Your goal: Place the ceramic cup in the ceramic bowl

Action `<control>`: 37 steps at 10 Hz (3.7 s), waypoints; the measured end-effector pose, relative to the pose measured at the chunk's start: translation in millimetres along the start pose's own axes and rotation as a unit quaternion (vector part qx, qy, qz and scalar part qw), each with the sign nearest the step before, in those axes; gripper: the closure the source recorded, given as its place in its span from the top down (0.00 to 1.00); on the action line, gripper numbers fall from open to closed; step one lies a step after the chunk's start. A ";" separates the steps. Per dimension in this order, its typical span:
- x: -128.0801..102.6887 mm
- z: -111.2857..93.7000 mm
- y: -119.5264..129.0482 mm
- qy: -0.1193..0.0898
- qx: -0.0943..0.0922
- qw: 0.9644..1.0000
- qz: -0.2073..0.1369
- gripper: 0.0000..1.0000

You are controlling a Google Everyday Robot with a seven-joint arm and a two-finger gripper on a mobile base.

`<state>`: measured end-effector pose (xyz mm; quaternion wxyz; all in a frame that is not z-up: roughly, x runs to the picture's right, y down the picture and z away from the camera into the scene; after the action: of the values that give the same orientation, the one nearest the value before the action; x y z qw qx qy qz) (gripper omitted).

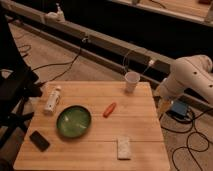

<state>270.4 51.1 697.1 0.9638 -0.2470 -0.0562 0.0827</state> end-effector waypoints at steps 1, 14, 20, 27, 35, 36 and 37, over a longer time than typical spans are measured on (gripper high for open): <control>-7.1 0.5 -19.8 -0.023 0.016 1.000 0.007 0.65; -67.7 29.9 -112.0 -0.102 0.098 0.990 -0.018 0.65; -59.6 85.2 -172.9 -0.179 0.116 0.973 0.092 0.65; -72.4 137.9 -179.4 -0.194 0.080 0.973 0.094 0.65; -62.7 185.9 -163.6 -0.188 0.024 0.975 0.120 0.19; -65.3 187.4 -164.7 -0.188 0.022 0.975 0.119 0.11; -66.9 186.5 -166.9 -0.188 0.024 0.975 0.119 0.03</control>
<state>198.9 -18.7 936.2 0.9249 -0.2091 -0.2046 0.2429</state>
